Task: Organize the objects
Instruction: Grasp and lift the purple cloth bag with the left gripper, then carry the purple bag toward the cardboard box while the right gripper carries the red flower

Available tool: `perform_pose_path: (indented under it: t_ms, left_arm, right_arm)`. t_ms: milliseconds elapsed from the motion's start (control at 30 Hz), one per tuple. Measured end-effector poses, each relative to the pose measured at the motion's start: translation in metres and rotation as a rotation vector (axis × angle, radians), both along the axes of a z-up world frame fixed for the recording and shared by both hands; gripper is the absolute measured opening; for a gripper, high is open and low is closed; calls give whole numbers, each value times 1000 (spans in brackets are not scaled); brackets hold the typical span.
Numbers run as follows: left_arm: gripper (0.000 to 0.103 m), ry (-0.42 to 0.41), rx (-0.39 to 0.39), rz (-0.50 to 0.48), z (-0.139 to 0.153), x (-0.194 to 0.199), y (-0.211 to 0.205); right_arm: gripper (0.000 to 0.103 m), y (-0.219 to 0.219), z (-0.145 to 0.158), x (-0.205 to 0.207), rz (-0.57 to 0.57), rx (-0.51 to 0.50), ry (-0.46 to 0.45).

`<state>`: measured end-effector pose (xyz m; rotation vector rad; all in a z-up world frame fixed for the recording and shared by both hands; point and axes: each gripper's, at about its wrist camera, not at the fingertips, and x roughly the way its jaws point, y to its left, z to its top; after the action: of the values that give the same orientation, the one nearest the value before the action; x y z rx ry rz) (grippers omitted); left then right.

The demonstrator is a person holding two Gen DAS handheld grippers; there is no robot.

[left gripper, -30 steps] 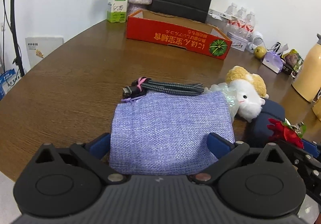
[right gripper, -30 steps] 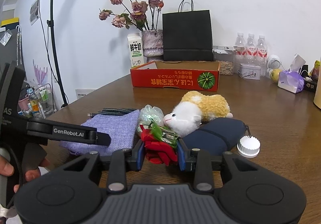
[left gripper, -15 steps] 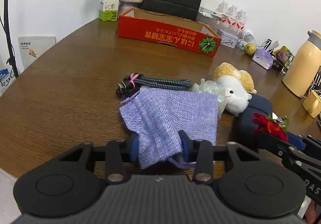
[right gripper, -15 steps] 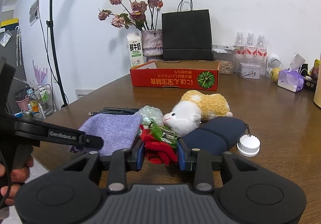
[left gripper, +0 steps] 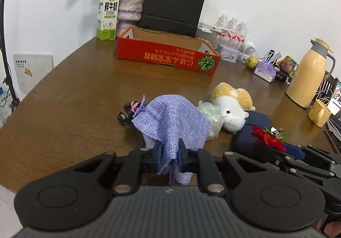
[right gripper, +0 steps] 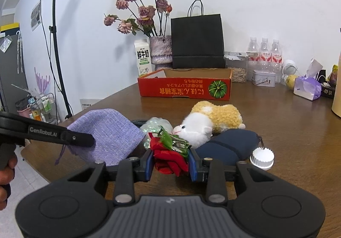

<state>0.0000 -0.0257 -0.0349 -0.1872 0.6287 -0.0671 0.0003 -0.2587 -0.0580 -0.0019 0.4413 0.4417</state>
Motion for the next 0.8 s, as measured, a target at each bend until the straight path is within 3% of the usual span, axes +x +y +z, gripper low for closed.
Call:
perform_pose_path:
  t_ms: [800]
  left_arm:
    - [14,-54,-5,-14,37,12,0]
  right_arm:
    - [32,4,27,15,5,10,-29]
